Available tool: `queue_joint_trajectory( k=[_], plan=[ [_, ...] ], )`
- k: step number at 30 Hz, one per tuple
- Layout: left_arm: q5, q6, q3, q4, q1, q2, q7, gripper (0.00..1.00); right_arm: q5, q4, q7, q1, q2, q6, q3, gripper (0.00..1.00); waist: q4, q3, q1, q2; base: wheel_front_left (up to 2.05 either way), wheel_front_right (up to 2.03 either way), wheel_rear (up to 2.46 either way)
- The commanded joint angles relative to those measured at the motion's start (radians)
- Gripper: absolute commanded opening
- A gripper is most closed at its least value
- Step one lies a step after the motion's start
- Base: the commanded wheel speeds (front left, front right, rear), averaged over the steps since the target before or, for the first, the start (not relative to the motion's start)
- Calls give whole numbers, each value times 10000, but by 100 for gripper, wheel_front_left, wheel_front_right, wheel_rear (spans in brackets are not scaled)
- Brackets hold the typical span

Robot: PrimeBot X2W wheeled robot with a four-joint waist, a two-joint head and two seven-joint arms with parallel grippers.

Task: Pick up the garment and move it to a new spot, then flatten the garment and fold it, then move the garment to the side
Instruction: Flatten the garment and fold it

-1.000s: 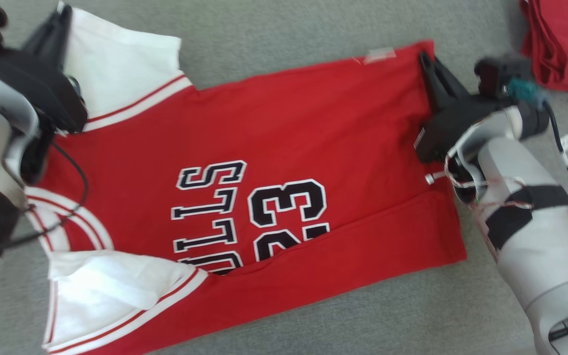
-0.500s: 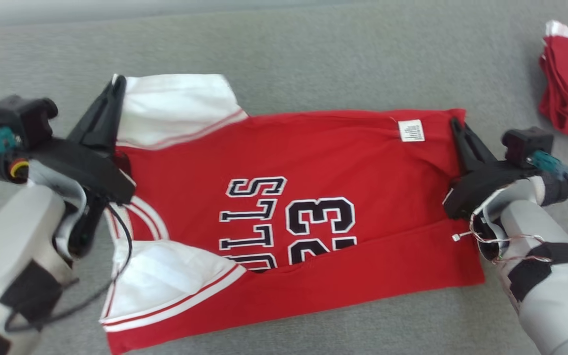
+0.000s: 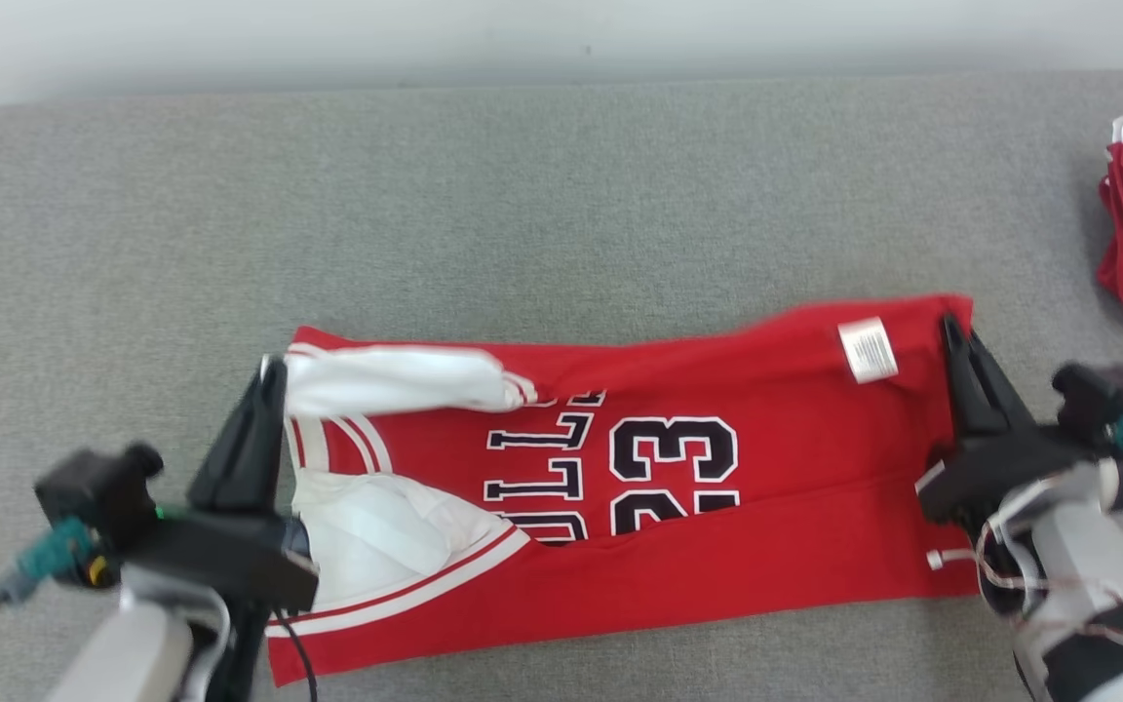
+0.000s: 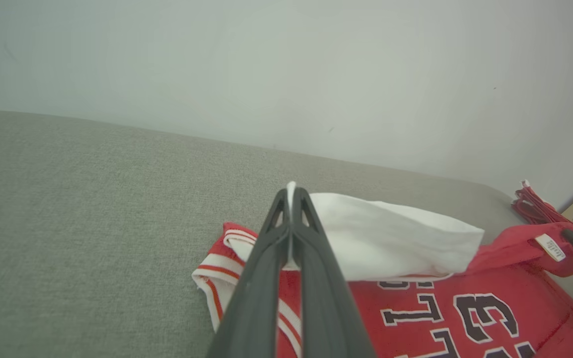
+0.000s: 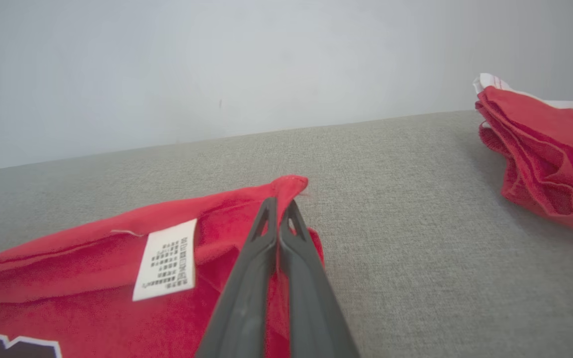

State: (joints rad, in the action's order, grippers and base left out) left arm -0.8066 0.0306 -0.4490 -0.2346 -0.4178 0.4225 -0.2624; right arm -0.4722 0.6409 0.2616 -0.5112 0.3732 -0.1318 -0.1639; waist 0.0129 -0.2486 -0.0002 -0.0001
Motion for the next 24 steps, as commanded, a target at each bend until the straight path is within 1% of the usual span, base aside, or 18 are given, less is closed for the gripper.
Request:
queue_joint_trajectory(
  k=[1, 6, 10, 11, 12, 13, 14, 17, 20, 22, 24],
  plan=[
    [216, 46, 190, 55, 455, -192, -30, 0, 35, -305, 38, 466, -48, 28, 131, 0, -104, 133, 2, 1, 0, 0, 0],
    [709, 289, 646, -121, 1254, -716, -30, 0, 38, -1132, 40, 1603, -54, 28, 730, 0, -247, 353, 2, 1, 0, 0, 0],
    [1092, 412, 914, -516, 1718, -1140, -30, 0, 62, -1376, 40, 2326, -126, 28, 1018, 0, -303, 512, 2, 1, 0, 0, 0],
    [1266, 448, 939, -612, 1792, -1177, -31, 1, 42, -1358, 40, 2451, -143, 28, 1001, 23, -309, 554, 2, 1, 0, 0, 0],
    [1370, 483, 992, -645, 1795, -1247, -31, 63, 37, -1390, 40, 2520, -148, 28, 986, 55, -320, 606, 2, 1, 0, 0, 0],
    [1468, 523, 1065, -726, 1851, -1349, -31, 100, 28, -1401, 40, 2587, -150, 28, 1002, 100, -330, 644, 2, 1, 0, 0, 0],
    [1468, 523, 1065, -726, 1851, -1349, -31, 100, 28, -1401, 40, 2587, -150, 28, 1002, 100, -330, 644, 2, 1, 0, 0, 0],
    [1989, 569, 1312, -813, 1993, -1570, -31, 100, 22, -1584, 40, 2766, -169, 28, 1067, 100, -371, 755, 2, 1, 0, 0, 0],
    [2552, 520, 1888, -660, 2194, -1778, -31, 100, -53, -1963, 39, 3014, -157, 28, 1146, 100, -437, 911, 2, 1, 0, 0, 0],
    [3116, 462, 2254, -421, 2361, -1934, -31, 100, -88, -2151, 41, 3156, -86, 28, 1148, 100, -478, 1018, 2, 1, 0, 0, 0],
    [3650, 312, 2741, -139, 2581, -2042, -31, 100, -40, -2114, 39, 3179, -44, 28, 1107, 100, -490, 1116, 2, 1, 0, 0, 0]
  ],
)
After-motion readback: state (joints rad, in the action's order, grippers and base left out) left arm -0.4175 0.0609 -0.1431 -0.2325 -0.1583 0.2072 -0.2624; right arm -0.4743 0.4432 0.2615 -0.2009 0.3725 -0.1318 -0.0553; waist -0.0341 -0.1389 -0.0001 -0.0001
